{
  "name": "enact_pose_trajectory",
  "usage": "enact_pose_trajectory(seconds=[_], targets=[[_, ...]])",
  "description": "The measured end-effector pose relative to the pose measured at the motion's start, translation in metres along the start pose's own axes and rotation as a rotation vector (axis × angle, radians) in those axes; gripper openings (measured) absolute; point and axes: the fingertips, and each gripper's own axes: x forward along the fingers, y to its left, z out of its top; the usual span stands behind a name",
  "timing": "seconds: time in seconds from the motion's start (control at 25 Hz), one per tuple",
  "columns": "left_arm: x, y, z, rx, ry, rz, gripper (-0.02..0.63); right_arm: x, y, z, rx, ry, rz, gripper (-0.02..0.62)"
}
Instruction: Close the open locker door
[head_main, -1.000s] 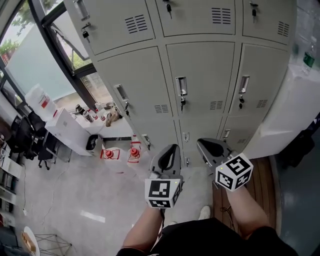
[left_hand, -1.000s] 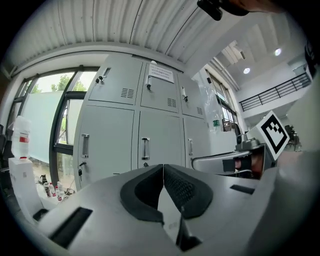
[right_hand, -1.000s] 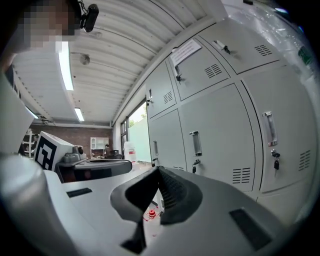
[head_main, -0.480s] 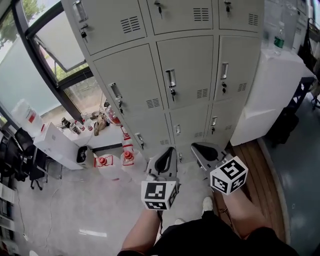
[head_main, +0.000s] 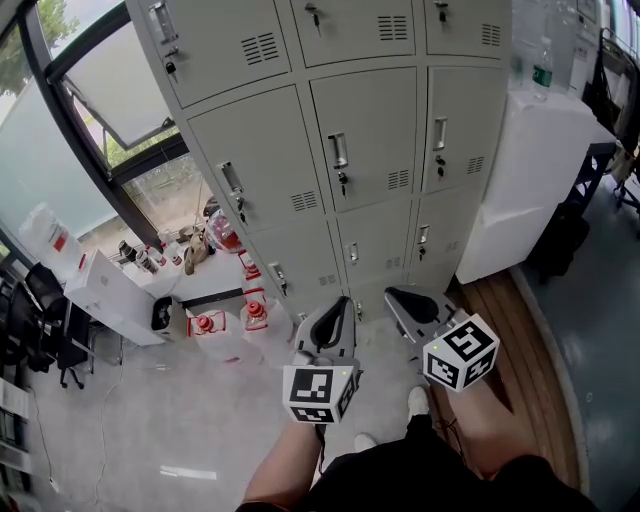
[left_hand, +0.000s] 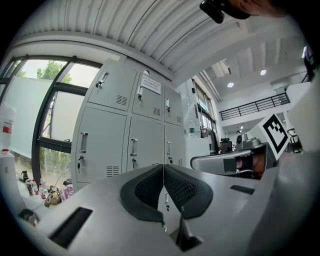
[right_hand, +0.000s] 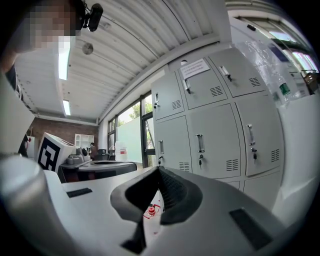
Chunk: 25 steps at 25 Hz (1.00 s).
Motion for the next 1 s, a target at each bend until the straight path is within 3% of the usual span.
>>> enact_pose_trajectory(seconds=[1.0], targets=[[-0.006, 0.032, -0.002, 0.013, 0.003, -0.001, 0.020, 0.033, 0.008, -0.010, 0.005, 0.028, 0.007, 0.052]])
